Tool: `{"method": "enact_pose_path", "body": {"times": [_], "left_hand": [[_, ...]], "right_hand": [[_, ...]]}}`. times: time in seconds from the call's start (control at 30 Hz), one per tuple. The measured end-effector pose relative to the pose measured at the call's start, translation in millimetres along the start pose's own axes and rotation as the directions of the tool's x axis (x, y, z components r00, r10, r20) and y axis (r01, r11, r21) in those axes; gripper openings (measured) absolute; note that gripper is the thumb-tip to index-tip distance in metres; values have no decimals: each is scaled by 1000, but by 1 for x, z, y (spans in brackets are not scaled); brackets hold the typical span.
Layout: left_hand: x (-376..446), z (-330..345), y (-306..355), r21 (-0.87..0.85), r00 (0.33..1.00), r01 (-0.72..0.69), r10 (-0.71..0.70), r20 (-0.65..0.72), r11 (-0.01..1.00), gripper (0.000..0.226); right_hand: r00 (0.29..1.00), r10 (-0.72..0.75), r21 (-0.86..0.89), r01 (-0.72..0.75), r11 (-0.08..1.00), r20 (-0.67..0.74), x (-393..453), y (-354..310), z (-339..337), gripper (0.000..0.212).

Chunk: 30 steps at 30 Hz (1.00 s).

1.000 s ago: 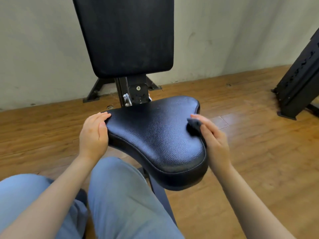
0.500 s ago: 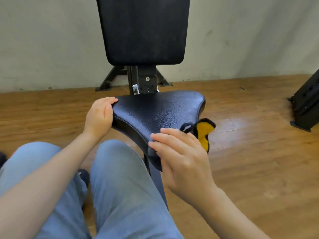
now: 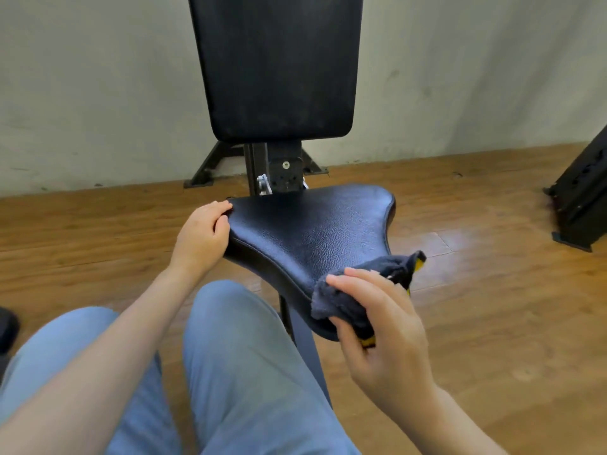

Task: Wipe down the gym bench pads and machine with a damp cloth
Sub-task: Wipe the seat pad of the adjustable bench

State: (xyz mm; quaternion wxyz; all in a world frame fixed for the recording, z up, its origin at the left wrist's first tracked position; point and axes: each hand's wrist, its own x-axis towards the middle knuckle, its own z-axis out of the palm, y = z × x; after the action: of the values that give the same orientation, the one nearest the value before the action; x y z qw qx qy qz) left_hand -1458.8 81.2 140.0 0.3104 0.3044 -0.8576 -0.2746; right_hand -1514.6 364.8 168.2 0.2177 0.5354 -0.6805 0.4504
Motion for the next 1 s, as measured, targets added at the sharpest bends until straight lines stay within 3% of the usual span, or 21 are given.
{"method": "enact_pose_path", "body": {"times": [0.07,0.17,0.2,0.3,0.37,0.47,0.63,0.77,0.87,0.93,1.0], "left_hand": [[-4,-5,19,-23,999,-26,24,-44,999,38],[-27,-14,65,-216,959,-262,279,52,941,50],[-40,-15,81,-299,910,-341,392,132,891,53],[-75,-9,108,-390,677,-545,664,318,742,64],[-86,-5,105,-383,609,-611,720,332,693,70],[-86,-6,81,-293,619,-697,756,216,654,60],[-95,7,79,-181,586,-788,807,75,589,49],[-96,12,86,-200,531,-832,847,-18,518,35],[-96,9,65,-271,625,-765,774,-100,584,28],[-94,6,55,-270,680,-720,728,-87,639,36],[-93,7,55,-197,692,-712,722,-27,675,41]], "right_hand": [[996,-94,-35,94,995,7,-2,6,-2,18],[995,-86,-37,84,996,-42,-21,21,-12,19],[996,-72,-34,71,997,-55,-28,23,-13,22],[997,-18,-1,18,1000,-75,-32,11,-1,29],[996,16,-11,-17,1000,-93,-24,-9,17,29],[994,42,-48,-47,998,-98,-19,-30,35,28],[986,106,-216,-133,967,-132,-34,-10,1,50],[992,38,-207,-62,976,-121,-40,-3,3,41],[995,25,-250,-50,967,-100,-22,-22,27,44],[999,29,-357,-42,933,-43,-7,-34,38,41],[999,46,-392,-37,919,12,-1,-33,35,41]]}}
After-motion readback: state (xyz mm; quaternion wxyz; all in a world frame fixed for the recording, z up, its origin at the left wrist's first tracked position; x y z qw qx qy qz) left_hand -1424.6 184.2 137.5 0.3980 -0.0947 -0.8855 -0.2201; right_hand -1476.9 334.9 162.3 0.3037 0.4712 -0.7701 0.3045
